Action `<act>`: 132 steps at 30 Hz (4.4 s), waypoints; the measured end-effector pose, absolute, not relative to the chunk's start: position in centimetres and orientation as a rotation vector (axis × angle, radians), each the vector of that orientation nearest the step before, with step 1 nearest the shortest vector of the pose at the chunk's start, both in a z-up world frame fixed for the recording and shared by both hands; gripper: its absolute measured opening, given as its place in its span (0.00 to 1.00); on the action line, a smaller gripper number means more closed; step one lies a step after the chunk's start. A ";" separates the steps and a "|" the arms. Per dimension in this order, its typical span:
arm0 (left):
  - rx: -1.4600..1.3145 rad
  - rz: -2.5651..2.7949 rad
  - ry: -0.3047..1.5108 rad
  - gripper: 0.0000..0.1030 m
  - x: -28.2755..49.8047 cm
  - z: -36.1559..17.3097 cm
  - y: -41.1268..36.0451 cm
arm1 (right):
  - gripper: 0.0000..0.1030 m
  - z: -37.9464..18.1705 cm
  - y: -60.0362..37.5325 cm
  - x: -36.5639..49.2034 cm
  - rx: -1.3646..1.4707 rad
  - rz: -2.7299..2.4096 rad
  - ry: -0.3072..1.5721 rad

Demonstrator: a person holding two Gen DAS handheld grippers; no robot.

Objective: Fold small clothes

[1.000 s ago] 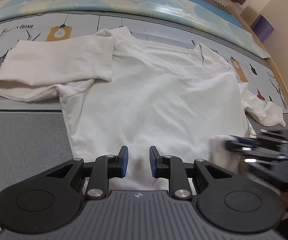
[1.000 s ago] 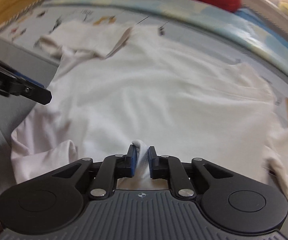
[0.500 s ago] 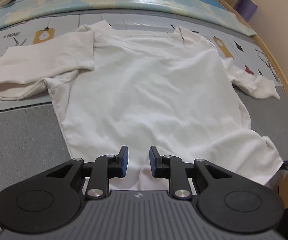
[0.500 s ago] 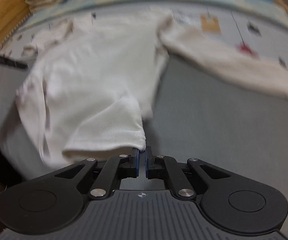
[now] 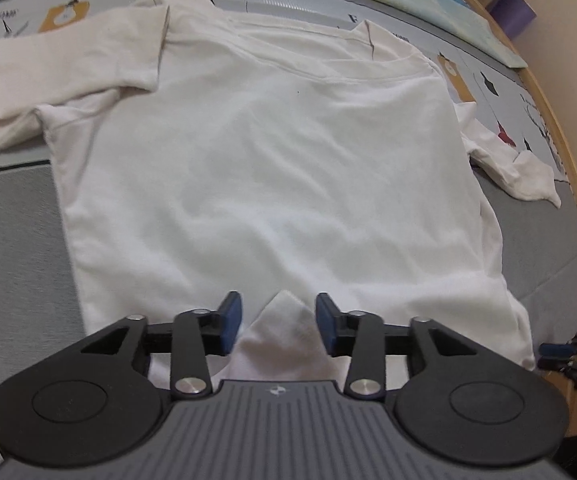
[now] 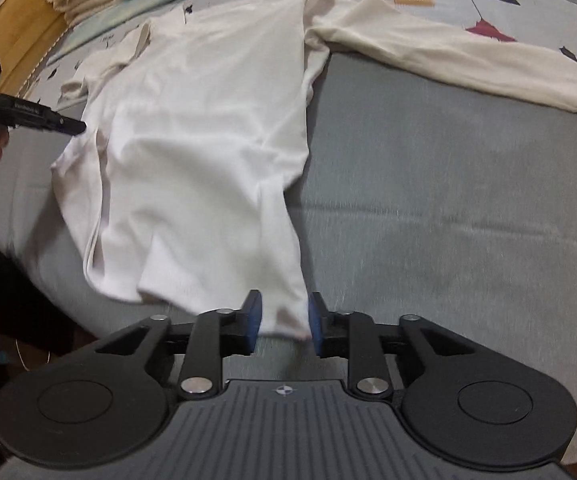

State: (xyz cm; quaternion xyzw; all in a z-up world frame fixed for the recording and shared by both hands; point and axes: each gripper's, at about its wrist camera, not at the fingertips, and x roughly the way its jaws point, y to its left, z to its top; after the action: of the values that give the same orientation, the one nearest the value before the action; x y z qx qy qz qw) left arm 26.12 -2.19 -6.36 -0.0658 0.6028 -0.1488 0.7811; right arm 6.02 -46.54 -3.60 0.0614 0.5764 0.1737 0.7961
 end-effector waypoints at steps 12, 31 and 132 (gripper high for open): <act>-0.006 -0.418 1.322 0.05 24.6 -6.9 -2.6 | 0.32 -6.0 -45.3 7.5 0.086 0.346 1.306; 0.228 -0.769 1.241 0.11 9.0 -2.1 9.9 | 0.07 -5.6 -45.7 3.6 0.148 0.435 1.359; -0.021 -0.124 0.840 0.16 22.0 2.3 8.2 | 0.14 2.7 -41.3 14.4 0.168 0.160 0.745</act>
State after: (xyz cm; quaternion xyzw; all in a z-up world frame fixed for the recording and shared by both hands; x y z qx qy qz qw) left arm 22.03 8.20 2.35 -0.0100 0.4076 -0.0599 0.9111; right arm 14.40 -41.32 2.66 0.0817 0.3632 0.0778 0.9249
